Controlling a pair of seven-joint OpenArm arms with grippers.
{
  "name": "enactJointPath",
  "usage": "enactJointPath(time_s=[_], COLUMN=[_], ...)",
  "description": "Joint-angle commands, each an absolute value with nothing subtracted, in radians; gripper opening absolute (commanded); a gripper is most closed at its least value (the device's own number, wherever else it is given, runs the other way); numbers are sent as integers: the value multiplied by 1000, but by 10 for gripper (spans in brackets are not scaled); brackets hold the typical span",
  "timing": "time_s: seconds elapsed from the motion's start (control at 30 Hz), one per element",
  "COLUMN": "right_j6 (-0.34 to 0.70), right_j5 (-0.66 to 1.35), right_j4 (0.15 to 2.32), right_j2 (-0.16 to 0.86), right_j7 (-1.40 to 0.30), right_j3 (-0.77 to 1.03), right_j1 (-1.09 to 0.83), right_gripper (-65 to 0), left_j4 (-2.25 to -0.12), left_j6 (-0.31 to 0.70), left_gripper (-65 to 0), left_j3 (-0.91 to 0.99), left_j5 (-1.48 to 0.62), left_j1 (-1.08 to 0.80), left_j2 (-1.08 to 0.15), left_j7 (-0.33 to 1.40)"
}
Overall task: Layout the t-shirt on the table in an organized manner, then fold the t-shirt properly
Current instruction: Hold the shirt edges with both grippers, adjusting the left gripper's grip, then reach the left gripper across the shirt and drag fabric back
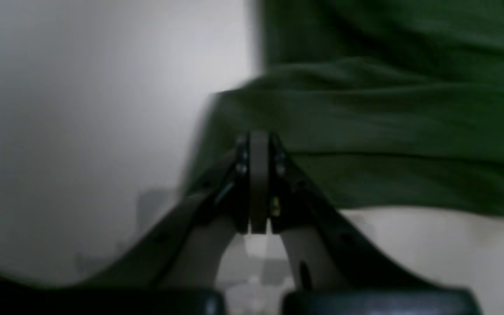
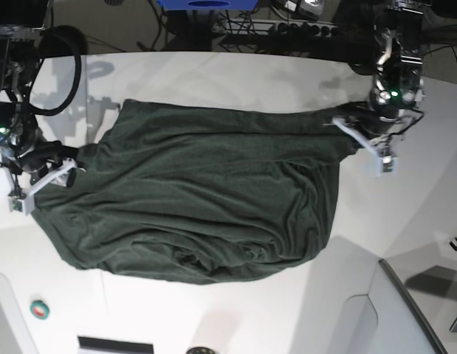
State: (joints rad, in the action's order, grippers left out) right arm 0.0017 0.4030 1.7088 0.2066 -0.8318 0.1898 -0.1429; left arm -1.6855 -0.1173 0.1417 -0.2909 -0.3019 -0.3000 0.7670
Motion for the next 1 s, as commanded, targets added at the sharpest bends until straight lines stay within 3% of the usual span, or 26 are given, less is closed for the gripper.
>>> enactJointPath(time_s=[0.0,0.1,0.13,0.43,0.57,0.97], right_j6=[2,2,2,2,2,2], right_j5=[406,406,406,406,406,406], right_j4=[1727,1725,1725,1725,1725,1724], right_j2=[217,217,216,216,216,219], right_j7=[-812,-812,-812,-812,-812,-812], right_j3=[194,194,194,194,194,194], right_j1=[-131,-131,-131,-128,-130,-127], right_gripper=[-315,-315,-315,-315,-315,-315], left_j4=[-1681,-1643,-1632,-1426,-1419,-1893], left_j6=[-117,-114,-114,-114,-114,-113], left_gripper=[-569,-326,-291,-438,-650,-650], left_j3=[165,191,188,88,59,24], left_j5=[-291,-289,-289,-289,-289,-292], left_j1=[-300,-300,-300,-229,-225,-280], left_j2=[-303,-297,-297,-291,-291,-297], left_j7=[754,754,754,753,751,802])
